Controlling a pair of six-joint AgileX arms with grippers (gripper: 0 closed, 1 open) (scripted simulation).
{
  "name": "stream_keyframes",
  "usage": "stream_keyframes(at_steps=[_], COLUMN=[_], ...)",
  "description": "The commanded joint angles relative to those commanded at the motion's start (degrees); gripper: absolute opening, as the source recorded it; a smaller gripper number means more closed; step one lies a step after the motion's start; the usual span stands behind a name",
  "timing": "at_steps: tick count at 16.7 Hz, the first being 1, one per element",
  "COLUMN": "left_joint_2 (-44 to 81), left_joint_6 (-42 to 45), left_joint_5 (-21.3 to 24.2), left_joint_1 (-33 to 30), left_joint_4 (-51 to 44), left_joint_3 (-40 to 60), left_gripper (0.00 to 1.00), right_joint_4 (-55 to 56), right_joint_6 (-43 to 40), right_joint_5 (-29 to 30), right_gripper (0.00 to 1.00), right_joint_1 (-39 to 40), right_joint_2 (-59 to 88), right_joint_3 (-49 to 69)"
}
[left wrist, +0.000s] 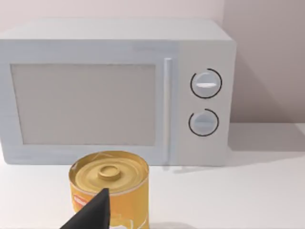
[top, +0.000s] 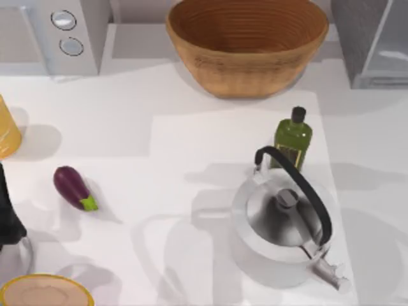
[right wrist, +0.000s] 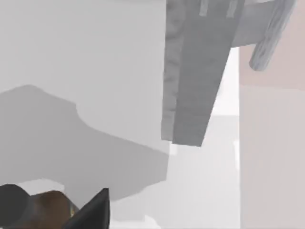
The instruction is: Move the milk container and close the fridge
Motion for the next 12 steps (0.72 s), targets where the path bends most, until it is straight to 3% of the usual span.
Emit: stream_keyframes(at_steps=[5,12], left_joint_2=[0.0,0.0], left_joint_6=[0.0,0.0], left_joint_5=[0.0,0.0], left_joint_1=[0.0,0.0], left_joint_4=[0.0,0.0], left_joint_3=[0.0,0.0], left_gripper=[1.0,1.0], right_joint_4=[0.14,0.21], right_joint_6=[-10.21,-10.73], right_joint_5=[-3.62,-3.71], right_gripper=[1.0,1.0], right_joint_1=[-8.66,-8.96], right_joint_2=[11.26,11.81], right_joint_3=[2.24,2.19])
